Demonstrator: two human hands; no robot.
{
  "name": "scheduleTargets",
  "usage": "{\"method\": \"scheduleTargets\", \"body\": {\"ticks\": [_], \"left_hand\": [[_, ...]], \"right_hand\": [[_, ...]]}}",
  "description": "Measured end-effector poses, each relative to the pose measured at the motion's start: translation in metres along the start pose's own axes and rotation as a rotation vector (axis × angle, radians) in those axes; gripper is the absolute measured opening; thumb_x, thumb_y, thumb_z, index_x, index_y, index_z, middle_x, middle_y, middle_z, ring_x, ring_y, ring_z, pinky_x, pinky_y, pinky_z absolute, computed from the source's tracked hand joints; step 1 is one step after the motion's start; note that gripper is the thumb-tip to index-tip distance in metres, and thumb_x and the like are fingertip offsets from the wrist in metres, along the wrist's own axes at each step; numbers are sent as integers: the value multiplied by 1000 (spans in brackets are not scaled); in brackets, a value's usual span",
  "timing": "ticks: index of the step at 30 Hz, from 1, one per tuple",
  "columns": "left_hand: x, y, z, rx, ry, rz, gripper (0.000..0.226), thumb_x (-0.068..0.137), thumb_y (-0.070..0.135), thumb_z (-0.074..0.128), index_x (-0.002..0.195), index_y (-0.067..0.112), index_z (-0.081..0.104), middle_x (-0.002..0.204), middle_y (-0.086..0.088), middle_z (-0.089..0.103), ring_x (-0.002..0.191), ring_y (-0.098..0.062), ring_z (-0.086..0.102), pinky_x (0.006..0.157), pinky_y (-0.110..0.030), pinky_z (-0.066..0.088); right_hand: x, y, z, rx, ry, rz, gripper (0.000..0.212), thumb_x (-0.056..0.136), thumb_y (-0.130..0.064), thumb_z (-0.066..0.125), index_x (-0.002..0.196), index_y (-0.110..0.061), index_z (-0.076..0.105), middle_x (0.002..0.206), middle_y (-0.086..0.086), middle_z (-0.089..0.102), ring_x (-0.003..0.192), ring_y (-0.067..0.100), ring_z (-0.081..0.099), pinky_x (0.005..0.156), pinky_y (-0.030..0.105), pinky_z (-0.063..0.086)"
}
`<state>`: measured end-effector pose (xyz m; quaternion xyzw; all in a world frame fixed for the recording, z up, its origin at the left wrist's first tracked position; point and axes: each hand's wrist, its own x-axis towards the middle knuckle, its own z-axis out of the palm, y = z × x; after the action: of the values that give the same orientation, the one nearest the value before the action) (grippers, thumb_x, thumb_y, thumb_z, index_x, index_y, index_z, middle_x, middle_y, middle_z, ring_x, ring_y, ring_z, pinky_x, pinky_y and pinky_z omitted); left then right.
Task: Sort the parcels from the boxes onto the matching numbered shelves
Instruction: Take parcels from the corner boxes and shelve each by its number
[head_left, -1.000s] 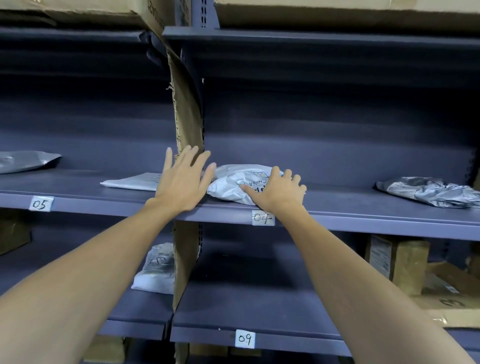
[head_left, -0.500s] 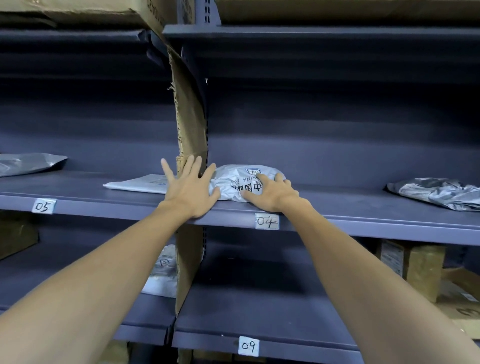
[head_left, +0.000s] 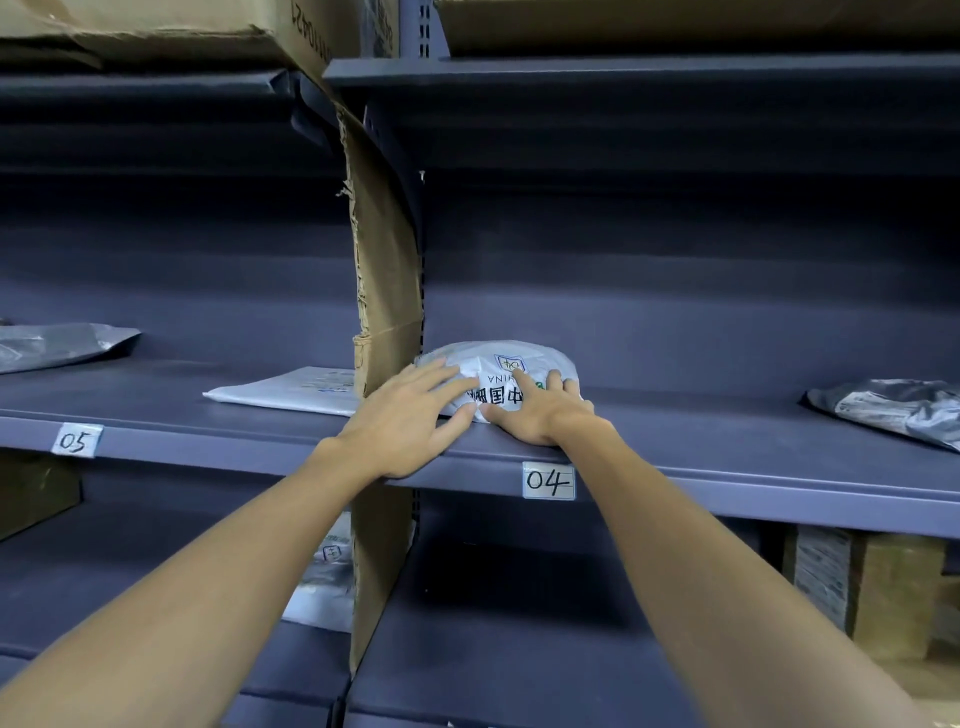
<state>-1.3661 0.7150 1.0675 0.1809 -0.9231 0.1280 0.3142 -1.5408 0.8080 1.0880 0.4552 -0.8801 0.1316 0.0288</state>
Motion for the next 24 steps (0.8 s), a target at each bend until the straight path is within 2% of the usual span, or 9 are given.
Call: {"method": "scheduleTargets", "body": {"ticks": [4,9,12,15,18,22,24], "left_hand": [[-3,1,-1,-11,-26,-43,82,87,64,1,149,31,44,158,6,36,151,-12,16,123,-41,8],[-6,4,-3,-54,-55,-101,88,83,68,-2,144,32,49,159,6,34,152,-14,12,120,-43,19],[-13,8,-4,-59,-79,-126,85,84,70,-2,143,36,48,160,7,31,153,-16,7,121,-48,16],[-26,17,-4,28,-81,-97,83,85,68,-4,146,37,45,162,7,28,153,-16,3,123,-48,11],[-38,25,-3,58,-34,-89,82,90,62,-4,144,31,50,160,3,33,153,-19,15,122,-48,15],[-55,34,4,65,14,-58,72,97,58,15,135,18,61,144,-3,56,138,-25,46,113,-50,33],[-64,43,8,79,20,-44,70,97,59,22,135,15,60,138,-6,60,131,-26,52,108,-53,38]], "right_hand": [[1,0,1,-7,36,-11,88,87,-81,35,159,-41,2,167,9,4,153,33,4,118,58,19],[-7,-1,1,-84,177,-22,83,89,-81,26,158,-37,14,164,14,15,150,36,9,114,66,17],[-15,-2,-2,-104,320,-83,74,96,-72,23,157,-31,21,163,16,17,151,37,8,114,69,11],[-27,-1,-5,-93,391,-146,65,101,-63,24,154,-26,28,163,12,20,152,32,7,115,66,10],[-45,6,-6,-69,395,-148,63,102,-62,23,152,-24,32,162,10,25,152,30,10,116,64,13],[-75,19,-7,-45,354,-145,65,102,-62,24,152,-23,33,162,8,26,151,28,12,116,62,15],[-95,29,-6,-58,349,-138,64,102,-62,24,152,-24,33,161,7,27,151,28,14,116,60,16]]}}
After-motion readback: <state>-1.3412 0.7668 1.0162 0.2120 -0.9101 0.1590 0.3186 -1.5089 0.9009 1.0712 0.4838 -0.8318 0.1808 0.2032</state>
